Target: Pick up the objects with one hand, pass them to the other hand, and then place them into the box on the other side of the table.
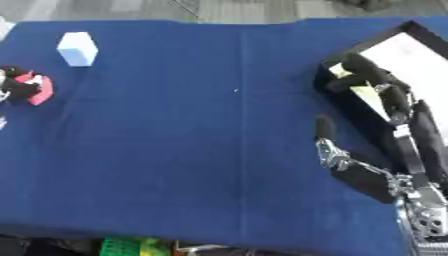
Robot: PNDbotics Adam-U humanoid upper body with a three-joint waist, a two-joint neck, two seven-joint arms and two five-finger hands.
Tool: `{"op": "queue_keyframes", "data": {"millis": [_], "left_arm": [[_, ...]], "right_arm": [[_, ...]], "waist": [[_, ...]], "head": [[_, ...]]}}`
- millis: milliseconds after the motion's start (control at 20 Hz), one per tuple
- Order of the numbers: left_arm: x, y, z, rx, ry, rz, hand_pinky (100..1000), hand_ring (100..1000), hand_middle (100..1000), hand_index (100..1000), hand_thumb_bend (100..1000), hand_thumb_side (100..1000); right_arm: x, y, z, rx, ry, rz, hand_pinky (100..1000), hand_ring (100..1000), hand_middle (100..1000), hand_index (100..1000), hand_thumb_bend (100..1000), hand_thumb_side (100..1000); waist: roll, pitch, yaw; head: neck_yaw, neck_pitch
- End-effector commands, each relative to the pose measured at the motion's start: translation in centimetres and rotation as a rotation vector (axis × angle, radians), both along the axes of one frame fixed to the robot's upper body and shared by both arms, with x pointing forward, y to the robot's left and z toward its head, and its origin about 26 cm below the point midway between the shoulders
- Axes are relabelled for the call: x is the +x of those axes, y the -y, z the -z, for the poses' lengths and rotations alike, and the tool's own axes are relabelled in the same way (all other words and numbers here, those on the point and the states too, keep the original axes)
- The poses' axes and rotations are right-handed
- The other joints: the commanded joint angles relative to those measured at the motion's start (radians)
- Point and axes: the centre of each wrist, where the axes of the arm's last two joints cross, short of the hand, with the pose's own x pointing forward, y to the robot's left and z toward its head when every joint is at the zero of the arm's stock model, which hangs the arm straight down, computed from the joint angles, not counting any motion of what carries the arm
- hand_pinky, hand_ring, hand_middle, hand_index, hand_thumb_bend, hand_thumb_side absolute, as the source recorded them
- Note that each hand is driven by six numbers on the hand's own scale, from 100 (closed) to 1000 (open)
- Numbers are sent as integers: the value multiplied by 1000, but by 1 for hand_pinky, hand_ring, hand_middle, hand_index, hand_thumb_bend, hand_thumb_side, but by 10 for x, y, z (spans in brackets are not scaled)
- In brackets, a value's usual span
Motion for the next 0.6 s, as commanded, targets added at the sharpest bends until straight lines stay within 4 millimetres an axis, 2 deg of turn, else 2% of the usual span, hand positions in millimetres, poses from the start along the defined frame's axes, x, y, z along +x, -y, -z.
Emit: {"op": "queue_keyframes", "data": {"millis": [50,350,500,600], "left_arm": [[-1,-5,-10,9,-1,44,828,711,721,811,170,992],[-2,-6,-10,2,-43,131,847,737,753,852,236,1000],[-2,-6,-11,13,-60,164,856,747,767,876,329,999],[-2,-5,-11,36,-77,189,859,751,772,887,365,959]], "right_arm": [[-2,1,-7,-4,27,-3,838,856,630,952,100,230],[-2,1,-6,-3,25,-1,838,855,629,947,100,234],[-3,1,-6,-4,23,-1,838,857,628,946,100,235],[-3,1,-6,-4,23,-1,838,858,627,946,100,235]], "waist": [[-1,-17,2],[-1,-20,4],[0,-22,4],[0,-22,5]], "head": [[0,-2],[-4,-2],[-7,-2],[-8,-2]]}}
